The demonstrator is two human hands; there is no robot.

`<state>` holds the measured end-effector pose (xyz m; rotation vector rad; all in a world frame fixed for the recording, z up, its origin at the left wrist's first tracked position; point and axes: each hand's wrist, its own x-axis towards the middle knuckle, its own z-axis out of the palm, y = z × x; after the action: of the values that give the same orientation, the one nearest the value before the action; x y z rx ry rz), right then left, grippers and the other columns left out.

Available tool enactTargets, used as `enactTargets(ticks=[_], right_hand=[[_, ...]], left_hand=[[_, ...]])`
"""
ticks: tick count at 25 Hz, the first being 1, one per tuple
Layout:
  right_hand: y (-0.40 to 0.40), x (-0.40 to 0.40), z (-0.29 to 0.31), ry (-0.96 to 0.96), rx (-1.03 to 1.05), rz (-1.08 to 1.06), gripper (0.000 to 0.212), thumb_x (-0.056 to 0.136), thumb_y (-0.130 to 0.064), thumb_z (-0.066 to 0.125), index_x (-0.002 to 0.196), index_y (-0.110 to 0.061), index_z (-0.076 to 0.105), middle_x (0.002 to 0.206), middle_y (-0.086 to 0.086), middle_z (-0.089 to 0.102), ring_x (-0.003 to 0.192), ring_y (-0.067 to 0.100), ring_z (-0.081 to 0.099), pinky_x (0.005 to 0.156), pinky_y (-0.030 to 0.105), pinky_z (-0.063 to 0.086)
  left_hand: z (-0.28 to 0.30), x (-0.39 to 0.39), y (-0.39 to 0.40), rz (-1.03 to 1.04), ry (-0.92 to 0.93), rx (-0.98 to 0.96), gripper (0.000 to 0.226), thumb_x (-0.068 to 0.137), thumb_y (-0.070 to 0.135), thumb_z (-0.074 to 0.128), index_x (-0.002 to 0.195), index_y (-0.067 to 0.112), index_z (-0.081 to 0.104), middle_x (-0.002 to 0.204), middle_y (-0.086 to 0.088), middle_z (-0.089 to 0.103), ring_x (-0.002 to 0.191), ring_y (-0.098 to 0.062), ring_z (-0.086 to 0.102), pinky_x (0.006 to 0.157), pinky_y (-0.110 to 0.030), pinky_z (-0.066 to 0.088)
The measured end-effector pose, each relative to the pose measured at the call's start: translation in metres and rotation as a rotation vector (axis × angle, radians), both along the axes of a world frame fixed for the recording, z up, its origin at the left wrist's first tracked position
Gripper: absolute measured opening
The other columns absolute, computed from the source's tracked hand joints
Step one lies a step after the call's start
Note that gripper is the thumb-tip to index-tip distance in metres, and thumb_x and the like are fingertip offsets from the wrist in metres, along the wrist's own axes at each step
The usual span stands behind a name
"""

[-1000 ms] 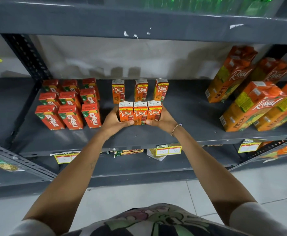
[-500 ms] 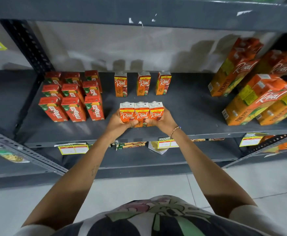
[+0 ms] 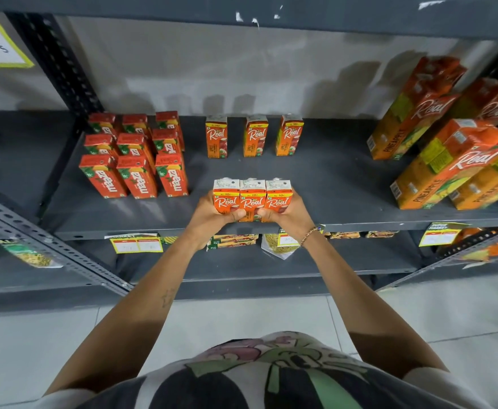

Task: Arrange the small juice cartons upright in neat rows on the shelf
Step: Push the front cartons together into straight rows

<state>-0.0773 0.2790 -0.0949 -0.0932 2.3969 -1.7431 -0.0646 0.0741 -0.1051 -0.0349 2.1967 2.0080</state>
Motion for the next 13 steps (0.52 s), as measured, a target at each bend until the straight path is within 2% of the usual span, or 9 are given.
enactTargets(ticks=[8, 11, 13], right_hand=[[0.003, 0.007, 0.003, -0.029, 0.018, 0.044, 0.074, 0.071, -0.018, 0.081, 0.133, -0.013, 0.04, 0.125, 0.007, 0.061, 0.112, 0.019, 0.062, 0.098, 0.046, 0.051], [0.013, 0.007, 0.032, 0.037, 0.05, 0.058, 0.082, 0.073, -0.02, 0.079, 0.139, -0.023, 0.03, 0.129, 0.0, 0.053, 0.12, 0.017, 0.055, 0.103, 0.039, 0.046], [0.016, 0.002, 0.065, 0.184, 0.156, 0.054, 0.075, 0.075, -0.029, 0.076, 0.137, -0.025, 0.034, 0.132, -0.003, 0.053, 0.127, 0.015, 0.048, 0.108, 0.033, 0.036]], left_hand=[[0.008, 0.014, 0.0, -0.019, 0.024, -0.024, 0.073, 0.064, 0.031, 0.082, 0.128, 0.012, 0.052, 0.115, 0.001, 0.068, 0.104, -0.01, 0.066, 0.096, -0.039, 0.051], [0.019, 0.021, -0.005, 0.015, 0.06, -0.021, 0.08, 0.066, 0.037, 0.084, 0.133, 0.02, 0.044, 0.126, 0.0, 0.061, 0.114, -0.01, 0.059, 0.099, -0.036, 0.048], [0.035, 0.026, -0.015, 0.067, 0.159, 0.004, 0.075, 0.072, 0.035, 0.081, 0.135, 0.024, 0.043, 0.136, 0.003, 0.054, 0.127, -0.008, 0.049, 0.104, -0.027, 0.041]])
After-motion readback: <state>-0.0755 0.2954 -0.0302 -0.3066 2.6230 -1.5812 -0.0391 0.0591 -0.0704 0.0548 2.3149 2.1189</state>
